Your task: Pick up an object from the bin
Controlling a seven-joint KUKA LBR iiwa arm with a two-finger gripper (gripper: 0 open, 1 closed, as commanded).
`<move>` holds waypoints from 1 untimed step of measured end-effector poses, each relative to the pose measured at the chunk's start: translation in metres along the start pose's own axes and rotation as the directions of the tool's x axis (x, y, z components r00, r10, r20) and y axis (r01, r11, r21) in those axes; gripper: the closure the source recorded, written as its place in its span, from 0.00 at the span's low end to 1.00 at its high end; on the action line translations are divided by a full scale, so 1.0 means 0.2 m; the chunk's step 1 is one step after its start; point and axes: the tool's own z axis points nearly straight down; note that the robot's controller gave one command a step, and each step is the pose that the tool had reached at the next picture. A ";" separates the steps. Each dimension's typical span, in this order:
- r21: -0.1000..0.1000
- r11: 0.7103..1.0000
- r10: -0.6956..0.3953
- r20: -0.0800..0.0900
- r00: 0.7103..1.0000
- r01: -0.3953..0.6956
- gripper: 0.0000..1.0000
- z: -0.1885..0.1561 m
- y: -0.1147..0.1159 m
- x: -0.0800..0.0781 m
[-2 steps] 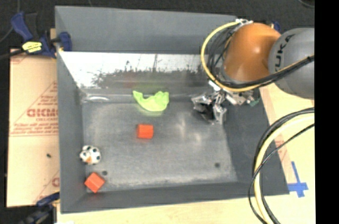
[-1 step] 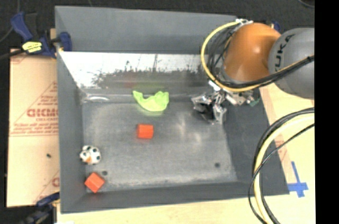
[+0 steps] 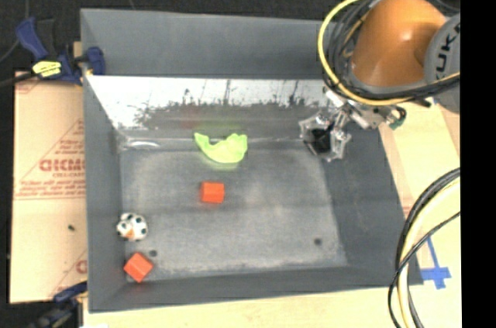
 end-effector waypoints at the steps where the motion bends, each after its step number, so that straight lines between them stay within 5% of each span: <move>1: 0.003 1.000 0.000 0.003 1.000 0.000 1.00 -0.24 0.01 0.02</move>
Offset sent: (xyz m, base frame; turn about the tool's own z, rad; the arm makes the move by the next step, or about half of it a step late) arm 0.0026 0.0104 0.1950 -0.0206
